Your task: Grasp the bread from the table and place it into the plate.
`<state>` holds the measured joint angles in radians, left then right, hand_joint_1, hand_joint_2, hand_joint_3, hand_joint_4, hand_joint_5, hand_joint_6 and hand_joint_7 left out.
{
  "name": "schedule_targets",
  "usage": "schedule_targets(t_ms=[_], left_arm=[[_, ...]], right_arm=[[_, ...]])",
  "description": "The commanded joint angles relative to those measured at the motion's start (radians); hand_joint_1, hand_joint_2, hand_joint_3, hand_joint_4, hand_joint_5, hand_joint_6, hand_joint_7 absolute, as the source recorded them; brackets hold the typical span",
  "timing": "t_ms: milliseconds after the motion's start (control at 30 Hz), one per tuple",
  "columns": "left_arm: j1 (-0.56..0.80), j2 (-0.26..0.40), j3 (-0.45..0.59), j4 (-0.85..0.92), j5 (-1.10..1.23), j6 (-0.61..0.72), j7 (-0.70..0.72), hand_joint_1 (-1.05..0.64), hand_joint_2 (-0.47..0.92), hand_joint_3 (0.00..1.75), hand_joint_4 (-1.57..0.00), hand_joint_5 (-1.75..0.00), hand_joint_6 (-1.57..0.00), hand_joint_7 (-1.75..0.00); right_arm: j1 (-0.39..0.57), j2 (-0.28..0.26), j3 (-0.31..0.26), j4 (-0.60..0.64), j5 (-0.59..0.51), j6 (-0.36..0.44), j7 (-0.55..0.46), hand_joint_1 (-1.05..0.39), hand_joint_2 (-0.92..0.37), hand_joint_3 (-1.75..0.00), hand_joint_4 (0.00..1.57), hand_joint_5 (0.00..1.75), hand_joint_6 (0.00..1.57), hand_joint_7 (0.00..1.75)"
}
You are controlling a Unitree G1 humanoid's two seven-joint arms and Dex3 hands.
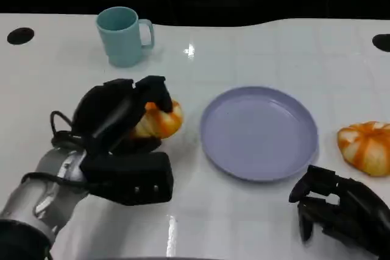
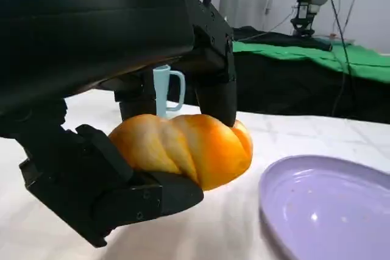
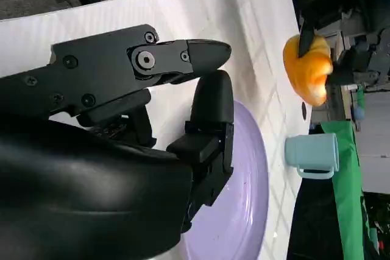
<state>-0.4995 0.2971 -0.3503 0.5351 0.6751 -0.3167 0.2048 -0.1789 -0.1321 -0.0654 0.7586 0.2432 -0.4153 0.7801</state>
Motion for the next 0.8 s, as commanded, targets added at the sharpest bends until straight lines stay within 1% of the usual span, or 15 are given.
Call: schedule_targets(t_ms=[33,233,333,467,633,700,800], left_arm=[[-0.044,-0.028,-0.008,0.068,-0.007,-0.053,0.053,-0.21,0.58,0.96,-0.78,-1.75,-0.59,-1.73],[-0.110,-0.077,-0.040,0.158,0.016,-0.096,0.108,-0.20,0.56,0.97,-0.78,-1.75,-0.56,-1.75],[-0.141,-0.096,-0.057,0.194,0.025,-0.094,0.118,-0.22,0.58,0.95,-0.78,-1.75,-0.57,-1.75],[-0.190,-0.147,-0.086,0.252,0.023,-0.097,0.122,-0.23,0.61,0.94,-0.79,-1.75,-0.58,-1.74],[-0.230,-0.191,-0.116,0.313,0.042,-0.097,0.176,-0.22,0.59,0.97,-0.80,-1.75,-0.58,-1.74],[-0.251,-0.217,-0.131,0.343,0.054,-0.089,0.198,-0.22,0.58,0.99,-0.81,-1.75,-0.57,-1.75],[-0.270,-0.235,-0.142,0.372,0.064,-0.083,0.213,-0.24,0.58,1.00,-0.81,-1.75,-0.56,-1.75]], right_arm=[[0.018,-0.016,-0.008,0.021,0.000,-0.004,0.012,-0.53,-0.92,-0.27,0.67,1.75,0.66,1.39],[0.013,-0.017,-0.011,0.045,-0.004,-0.037,0.019,-0.54,-0.92,-0.28,0.67,1.75,0.66,1.39],[0.013,-0.018,-0.009,0.048,-0.007,-0.040,0.014,-0.53,-0.92,-0.27,0.67,1.75,0.67,1.40],[0.024,-0.023,0.002,0.024,-0.033,-0.034,-0.019,-0.52,-0.92,-0.28,0.66,1.74,0.66,1.39],[0.025,-0.026,0.006,0.026,-0.037,-0.047,-0.020,-0.53,-0.92,-0.29,0.65,1.74,0.65,1.39],[0.029,-0.026,0.007,0.014,-0.036,-0.028,-0.025,-0.53,-0.92,-0.29,0.65,1.74,0.66,1.38],[0.036,-0.026,0.009,-0.004,-0.037,-0.011,-0.035,-0.53,-0.92,-0.28,0.66,1.75,0.66,1.38]])
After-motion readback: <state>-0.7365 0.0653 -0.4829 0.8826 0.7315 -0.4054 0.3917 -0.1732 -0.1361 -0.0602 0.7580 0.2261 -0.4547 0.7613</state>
